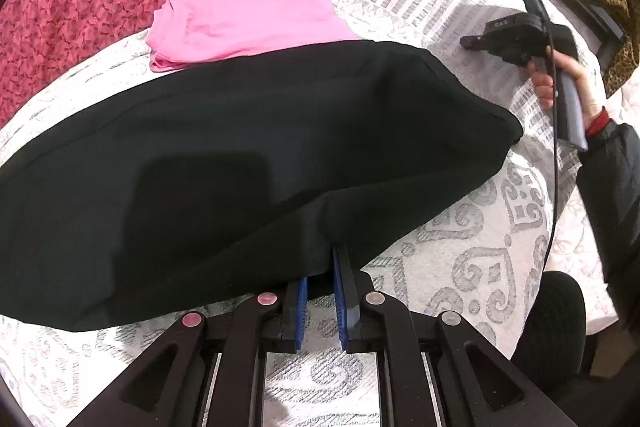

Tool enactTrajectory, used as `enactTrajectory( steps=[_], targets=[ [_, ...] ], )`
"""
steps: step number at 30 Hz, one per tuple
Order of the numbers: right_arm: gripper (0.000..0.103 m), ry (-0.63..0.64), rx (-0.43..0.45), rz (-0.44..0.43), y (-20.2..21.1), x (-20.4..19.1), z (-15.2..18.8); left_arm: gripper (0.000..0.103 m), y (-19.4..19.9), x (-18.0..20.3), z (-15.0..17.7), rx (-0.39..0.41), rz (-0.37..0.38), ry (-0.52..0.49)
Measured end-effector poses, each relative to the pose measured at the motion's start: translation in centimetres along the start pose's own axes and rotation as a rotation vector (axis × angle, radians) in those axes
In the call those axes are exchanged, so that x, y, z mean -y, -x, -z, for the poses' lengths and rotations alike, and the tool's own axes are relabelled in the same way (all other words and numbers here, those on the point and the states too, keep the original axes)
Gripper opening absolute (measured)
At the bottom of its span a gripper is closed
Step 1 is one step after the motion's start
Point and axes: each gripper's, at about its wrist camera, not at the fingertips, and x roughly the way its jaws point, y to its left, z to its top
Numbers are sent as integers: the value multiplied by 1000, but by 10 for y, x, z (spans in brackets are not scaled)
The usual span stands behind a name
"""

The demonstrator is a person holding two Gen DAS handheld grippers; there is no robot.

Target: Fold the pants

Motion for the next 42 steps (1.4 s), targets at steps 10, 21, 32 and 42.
enactTrajectory(
  steps=[10,21,32,42],
  targets=[
    [67,108,-235,-110,-38,-20,26,10,4,2,2,4,-7,9],
    [26,115,-173,63,-32,-21,28,10,5,6,3,4,-2,-2],
    [61,133,-144,-47,53,11,67,15,3,-6,1,10,34,57],
    [16,-94,-272,-220,42,37,116,6,10,4,-11,66,72,77]
  ],
)
